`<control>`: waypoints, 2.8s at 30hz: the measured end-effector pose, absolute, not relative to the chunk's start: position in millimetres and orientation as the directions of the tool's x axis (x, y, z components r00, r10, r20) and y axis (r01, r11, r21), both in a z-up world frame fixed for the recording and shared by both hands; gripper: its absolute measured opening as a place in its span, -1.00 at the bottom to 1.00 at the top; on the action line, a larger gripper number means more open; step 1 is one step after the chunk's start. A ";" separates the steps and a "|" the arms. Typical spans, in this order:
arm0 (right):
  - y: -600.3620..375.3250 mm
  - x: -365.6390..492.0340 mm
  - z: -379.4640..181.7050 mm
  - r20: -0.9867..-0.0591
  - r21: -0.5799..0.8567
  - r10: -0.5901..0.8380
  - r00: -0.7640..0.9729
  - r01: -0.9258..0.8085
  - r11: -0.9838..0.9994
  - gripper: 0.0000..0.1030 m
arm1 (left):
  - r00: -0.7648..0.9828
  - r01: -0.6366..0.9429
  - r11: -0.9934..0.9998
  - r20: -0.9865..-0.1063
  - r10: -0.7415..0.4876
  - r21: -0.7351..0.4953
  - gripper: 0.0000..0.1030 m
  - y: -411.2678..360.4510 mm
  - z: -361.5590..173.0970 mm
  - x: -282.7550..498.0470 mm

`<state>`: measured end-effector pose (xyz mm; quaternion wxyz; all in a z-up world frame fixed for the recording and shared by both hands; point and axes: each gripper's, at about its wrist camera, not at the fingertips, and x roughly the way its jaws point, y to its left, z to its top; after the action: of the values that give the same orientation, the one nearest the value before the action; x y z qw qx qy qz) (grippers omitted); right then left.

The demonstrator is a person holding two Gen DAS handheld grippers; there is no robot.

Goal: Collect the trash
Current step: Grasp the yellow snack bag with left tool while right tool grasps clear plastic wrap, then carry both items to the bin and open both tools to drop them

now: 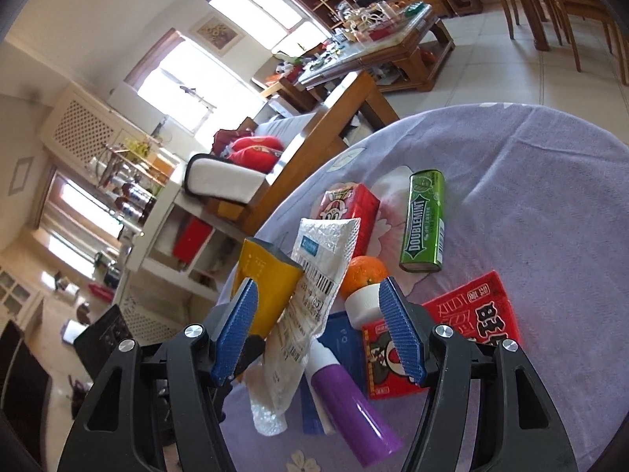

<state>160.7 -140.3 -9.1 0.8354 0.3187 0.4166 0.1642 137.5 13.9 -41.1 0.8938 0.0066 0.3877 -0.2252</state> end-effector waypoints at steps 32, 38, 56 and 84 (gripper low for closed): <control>-128.2 144.5 10.7 -0.517 0.656 0.569 0.639 -0.131 0.743 -0.88 | 0.622 0.433 0.866 -0.612 -0.488 -0.250 -0.36 24.0 -28.9 122.8; -155.6 110.6 23.8 -0.497 0.635 0.534 0.684 -0.132 0.761 -0.88 | 0.671 0.423 0.870 -0.558 -0.488 -0.253 -0.36 21.1 -15.7 104.7; -315.9 -28.7 48.2 -0.385 0.645 0.303 0.872 0.020 0.764 -0.88 | 0.619 0.622 0.758 -0.470 -0.629 -0.196 -0.36 -95.7 23.6 37.5; -611.8 -309.9 2.2 -0.375 0.615 -0.477 0.795 0.599 0.514 -0.87 | 0.093 0.924 0.283 -0.567 -0.818 -0.258 -0.36 -440.0 -29.5 -29.9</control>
<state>-309.9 -611.8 2.2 0.8663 0.3831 0.0792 -0.3105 -29.9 -440.0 -29.5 0.7345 0.0826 0.3195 -0.5929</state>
